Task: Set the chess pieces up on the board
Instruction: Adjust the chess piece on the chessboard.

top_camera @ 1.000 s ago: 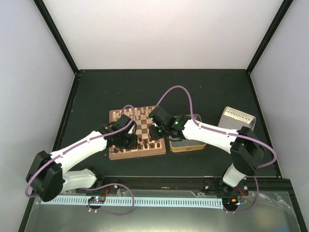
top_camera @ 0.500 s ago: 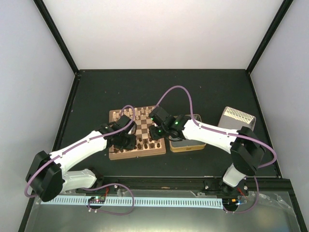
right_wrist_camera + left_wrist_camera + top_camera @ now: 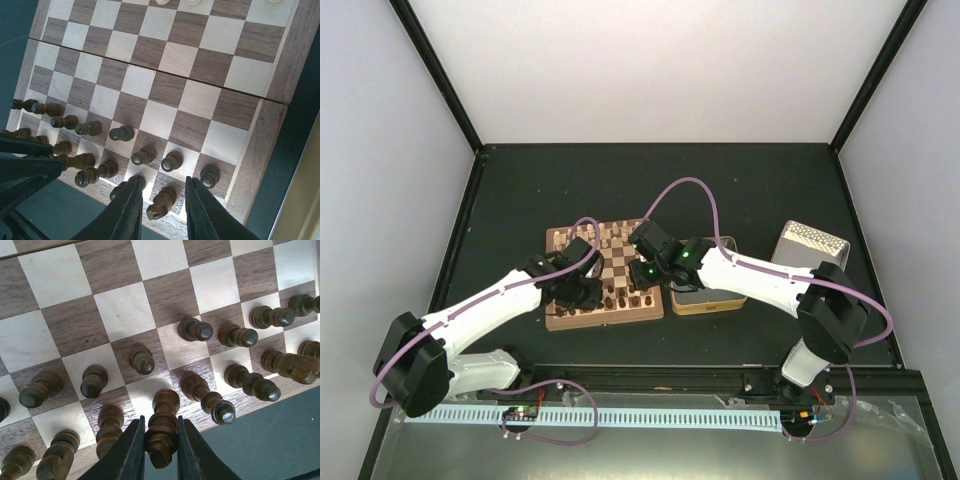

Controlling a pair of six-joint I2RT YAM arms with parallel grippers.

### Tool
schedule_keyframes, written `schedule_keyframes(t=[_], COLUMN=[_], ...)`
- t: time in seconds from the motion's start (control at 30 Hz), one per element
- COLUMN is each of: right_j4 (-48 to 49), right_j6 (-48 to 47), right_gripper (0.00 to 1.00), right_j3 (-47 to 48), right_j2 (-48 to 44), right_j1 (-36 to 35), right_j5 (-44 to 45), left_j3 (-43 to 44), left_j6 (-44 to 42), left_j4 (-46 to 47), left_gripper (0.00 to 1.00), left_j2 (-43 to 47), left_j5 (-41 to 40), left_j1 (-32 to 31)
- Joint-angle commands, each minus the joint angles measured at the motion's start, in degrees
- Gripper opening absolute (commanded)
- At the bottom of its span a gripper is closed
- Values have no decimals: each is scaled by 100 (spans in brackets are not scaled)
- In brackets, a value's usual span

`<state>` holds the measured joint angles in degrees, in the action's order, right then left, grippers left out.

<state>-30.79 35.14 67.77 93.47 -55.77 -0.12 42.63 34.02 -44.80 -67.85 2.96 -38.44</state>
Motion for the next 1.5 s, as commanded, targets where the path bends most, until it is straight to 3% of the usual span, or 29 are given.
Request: schedule_keyframes(t=[0.0,0.53,1.13,1.47], right_j4=[144,145,154,199], right_j6=[99,88,90,179], right_gripper=[25,25,25,25], right_j3=[-36,-26,-36,-126], right_j2=[-118,-110,-114,-324], right_j1=[44,40,40,40], right_j5=[69,71,65,208], left_j3=[285,315,442,568], left_j6=[-63,-126,-175,-173], left_j4=[-196,-224,-307,-267], left_gripper=[11,14,34,41], left_j2=[70,-213,-193,179], left_j5=[-165,-309,-240,-67], left_j1=[-72,-166,-199,-196])
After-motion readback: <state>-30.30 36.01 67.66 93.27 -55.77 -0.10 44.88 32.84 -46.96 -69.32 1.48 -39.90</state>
